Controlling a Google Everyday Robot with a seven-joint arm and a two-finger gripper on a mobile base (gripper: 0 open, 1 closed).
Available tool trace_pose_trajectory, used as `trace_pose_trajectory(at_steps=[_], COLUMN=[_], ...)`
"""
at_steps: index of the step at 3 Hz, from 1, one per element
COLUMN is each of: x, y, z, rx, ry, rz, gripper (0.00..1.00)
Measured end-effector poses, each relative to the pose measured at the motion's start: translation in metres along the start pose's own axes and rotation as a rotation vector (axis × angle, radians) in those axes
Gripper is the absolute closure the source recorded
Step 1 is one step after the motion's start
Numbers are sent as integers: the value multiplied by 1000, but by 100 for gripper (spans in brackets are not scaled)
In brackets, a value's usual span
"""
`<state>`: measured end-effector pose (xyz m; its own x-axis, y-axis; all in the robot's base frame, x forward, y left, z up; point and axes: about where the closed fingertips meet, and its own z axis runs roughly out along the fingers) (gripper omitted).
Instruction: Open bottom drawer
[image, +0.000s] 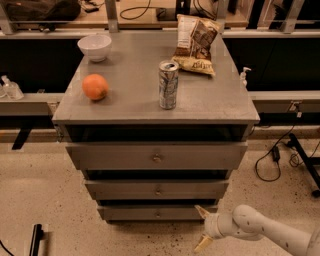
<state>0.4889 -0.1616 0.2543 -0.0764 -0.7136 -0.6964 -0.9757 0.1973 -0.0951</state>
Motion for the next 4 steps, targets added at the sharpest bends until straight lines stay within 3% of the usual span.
trace_pose_trajectory(at_steps=[2, 4], x=[27, 46], y=[-33, -69], z=[20, 31], rx=[22, 62], ry=[58, 73], rz=[-14, -11], gripper=[0, 0])
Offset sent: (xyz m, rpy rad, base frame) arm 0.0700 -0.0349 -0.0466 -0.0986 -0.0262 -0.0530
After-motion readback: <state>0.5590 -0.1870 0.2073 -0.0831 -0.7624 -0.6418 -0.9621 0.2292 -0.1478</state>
